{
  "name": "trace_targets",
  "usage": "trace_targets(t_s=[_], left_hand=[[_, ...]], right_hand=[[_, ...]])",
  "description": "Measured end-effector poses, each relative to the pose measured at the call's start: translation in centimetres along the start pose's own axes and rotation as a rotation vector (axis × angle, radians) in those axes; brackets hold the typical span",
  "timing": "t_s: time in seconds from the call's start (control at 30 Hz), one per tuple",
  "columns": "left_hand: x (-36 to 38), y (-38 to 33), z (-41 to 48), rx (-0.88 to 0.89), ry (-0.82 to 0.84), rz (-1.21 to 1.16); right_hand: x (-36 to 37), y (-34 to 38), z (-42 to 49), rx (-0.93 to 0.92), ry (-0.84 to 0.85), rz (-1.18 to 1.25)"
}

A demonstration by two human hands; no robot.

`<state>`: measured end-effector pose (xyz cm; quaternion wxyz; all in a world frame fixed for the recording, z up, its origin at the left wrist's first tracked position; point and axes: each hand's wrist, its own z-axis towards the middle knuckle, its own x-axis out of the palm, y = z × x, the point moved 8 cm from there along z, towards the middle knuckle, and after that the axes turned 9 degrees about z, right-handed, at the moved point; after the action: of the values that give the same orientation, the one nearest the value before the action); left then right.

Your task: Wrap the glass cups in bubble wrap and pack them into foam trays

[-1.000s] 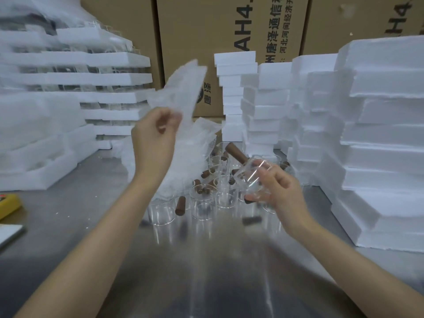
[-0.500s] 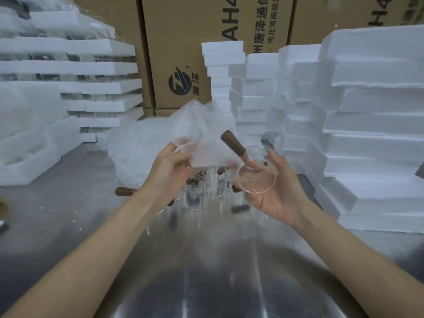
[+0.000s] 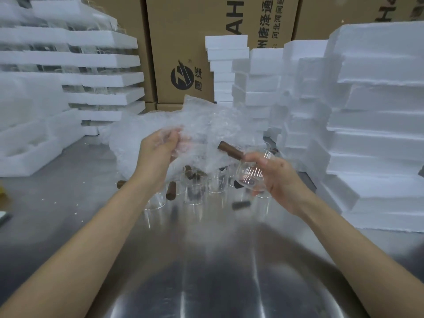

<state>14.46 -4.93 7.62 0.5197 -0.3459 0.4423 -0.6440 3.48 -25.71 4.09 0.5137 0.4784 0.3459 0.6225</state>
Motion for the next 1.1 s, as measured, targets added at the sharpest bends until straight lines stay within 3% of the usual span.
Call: trace_targets(t_s=[0.2,0.27,0.37,0.47,0.6,0.8,0.93,1.1], left_hand=[[0.1,0.9,0.0,-0.037,-0.040,-0.050],[-1.0,0.3,-0.4,0.052,-0.192,0.199],[0.0,-2.3,-2.0,0.425,-0.278,0.682],[3.4,-2.7,-2.9,0.598,-0.084,0.992],[6.3,-0.1,-4.0,0.543,0.203,1.228],[6.5,1.3,-3.7,0.425,0.167,1.406],[6.4,1.0,-4.3,0.547,0.150,1.294],[8.7,1.1,-5.1,0.665,0.327,1.295]], right_hand=[[0.4,0.4,-0.4,-0.004,0.044,-0.076],[0.0,0.5,-0.4,-0.013,0.016,-0.071],[0.0,0.4,-0.5,-0.024,0.006,-0.082],[0.6,-0.1,-0.6,-0.002,0.015,-0.118],[0.3,-0.2,-0.6,0.030,-0.072,-0.135],[-0.5,0.4,-0.2,0.067,-0.105,0.178],[-1.5,1.6,-0.1,0.012,-0.151,0.089],[-3.1,2.6,0.0,-0.024,-0.244,-0.047]])
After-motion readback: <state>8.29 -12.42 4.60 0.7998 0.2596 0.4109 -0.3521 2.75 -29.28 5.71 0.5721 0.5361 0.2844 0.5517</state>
